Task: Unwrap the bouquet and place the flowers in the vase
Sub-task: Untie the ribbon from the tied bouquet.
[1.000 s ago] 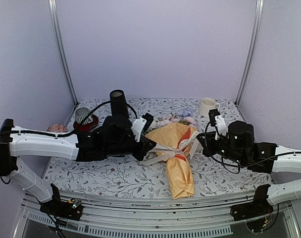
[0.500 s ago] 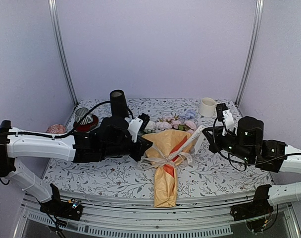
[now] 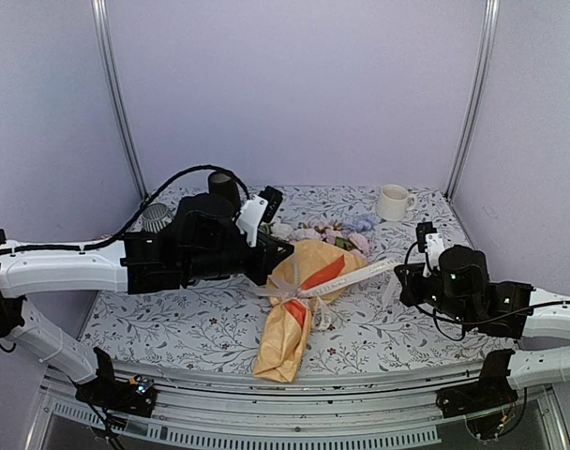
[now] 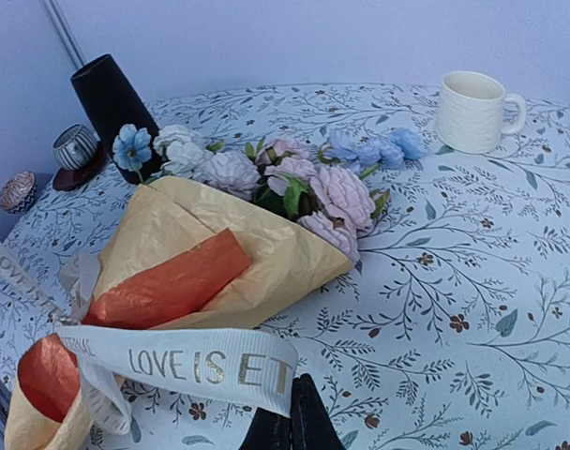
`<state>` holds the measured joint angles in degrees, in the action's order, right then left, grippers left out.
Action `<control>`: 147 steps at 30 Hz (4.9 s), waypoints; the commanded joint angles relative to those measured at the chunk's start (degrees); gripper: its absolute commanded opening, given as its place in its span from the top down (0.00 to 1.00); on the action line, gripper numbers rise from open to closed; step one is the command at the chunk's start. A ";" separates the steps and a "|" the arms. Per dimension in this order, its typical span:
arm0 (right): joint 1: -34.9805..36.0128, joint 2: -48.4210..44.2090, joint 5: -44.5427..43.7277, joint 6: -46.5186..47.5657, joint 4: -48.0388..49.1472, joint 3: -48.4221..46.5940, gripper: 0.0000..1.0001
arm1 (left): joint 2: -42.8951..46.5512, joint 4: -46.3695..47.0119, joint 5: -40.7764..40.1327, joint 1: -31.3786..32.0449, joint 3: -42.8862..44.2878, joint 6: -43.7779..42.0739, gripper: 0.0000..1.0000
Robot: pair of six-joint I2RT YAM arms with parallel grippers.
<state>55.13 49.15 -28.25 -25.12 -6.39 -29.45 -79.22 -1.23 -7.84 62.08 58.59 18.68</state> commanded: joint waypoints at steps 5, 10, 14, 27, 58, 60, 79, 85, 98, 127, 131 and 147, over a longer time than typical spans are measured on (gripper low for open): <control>-5.33 -4.03 0.30 -3.49 0.06 2.36 0.97 | 1.73 -0.02 1.06 0.56 2.73 -0.58 1.00; -6.45 -2.52 1.12 -3.67 -0.60 2.30 0.97 | 0.91 0.03 1.28 0.52 3.93 -0.94 1.00; -8.78 -2.30 2.15 -2.80 -2.74 0.49 0.97 | 1.88 -0.52 -1.44 0.50 3.97 -0.50 1.00; -10.70 -4.05 5.58 7.60 -7.87 -11.34 0.97 | 9.62 -1.58 -10.49 0.15 -1.75 3.15 1.00; -12.78 -3.04 -0.49 6.54 -11.43 -11.07 0.98 | 20.49 -8.39 -16.05 -4.78 -7.64 6.37 1.00; -13.86 -3.53 -0.72 6.49 -11.82 -11.63 0.97 | 21.20 -9.48 -16.75 -5.25 -7.44 6.28 1.00; -24.08 -5.84 3.11 2.55 -12.87 -9.37 0.98 | 27.49 -12.43 -20.00 -10.14 -12.43 10.82 1.00; -26.17 -5.85 5.67 -0.39 -11.65 -6.30 0.98 | 28.91 -10.05 -17.77 -11.39 -17.32 15.34 1.00; -31.98 -6.62 0.66 -2.06 -14.34 -7.83 0.98 | 34.08 -14.81 -25.63 -12.10 -17.81 17.92 1.00; -35.27 -20.01 -12.91 -6.74 -14.98 -4.18 0.97 | 47.71 -20.17 -37.58 -12.87 -21.42 20.67 1.00; -35.22 -21.18 -13.81 -6.67 -15.23 -4.43 0.97 | 50.02 -20.38 -38.85 -12.86 -22.12 21.17 1.00; -35.22 -21.19 -12.40 -7.65 -14.54 -4.36 0.97 | 54.51 -22.89 -41.86 -12.80 -23.52 21.71 1.00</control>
<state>20.16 26.81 -40.21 -32.18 -20.95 -33.06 -25.98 -22.22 -47.35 49.87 35.44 39.68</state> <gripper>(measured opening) 0.031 0.006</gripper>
